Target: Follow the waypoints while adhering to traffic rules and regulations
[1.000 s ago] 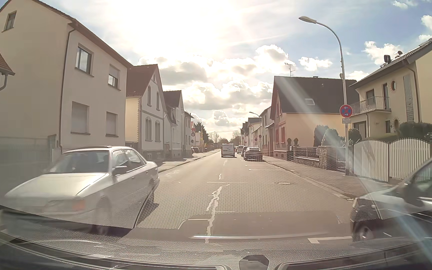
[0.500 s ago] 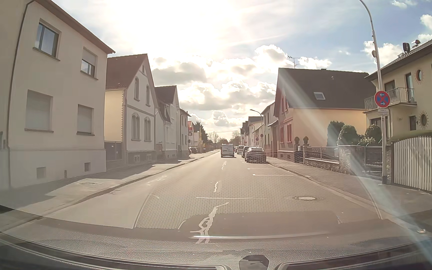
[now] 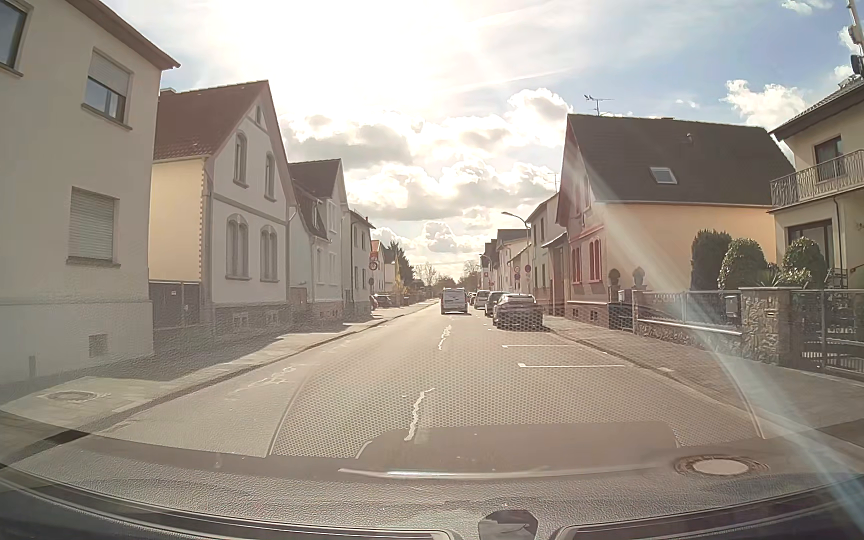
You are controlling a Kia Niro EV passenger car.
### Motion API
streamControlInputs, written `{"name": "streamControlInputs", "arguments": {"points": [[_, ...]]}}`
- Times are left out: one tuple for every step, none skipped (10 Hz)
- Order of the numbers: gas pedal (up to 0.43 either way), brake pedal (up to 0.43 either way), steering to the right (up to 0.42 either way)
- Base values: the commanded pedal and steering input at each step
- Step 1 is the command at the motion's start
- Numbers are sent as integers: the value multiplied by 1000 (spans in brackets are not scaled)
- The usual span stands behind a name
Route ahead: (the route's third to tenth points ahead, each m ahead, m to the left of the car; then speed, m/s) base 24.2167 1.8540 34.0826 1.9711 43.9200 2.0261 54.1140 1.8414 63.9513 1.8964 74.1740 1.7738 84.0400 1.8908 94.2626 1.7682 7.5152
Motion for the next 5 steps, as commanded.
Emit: {"name": "streamControlInputs", "arguments": {"points": [[28, 0, -4], [28, 0, -7], [28, 0, -10], [28, 0, -11], [28, 0, -11]]}}
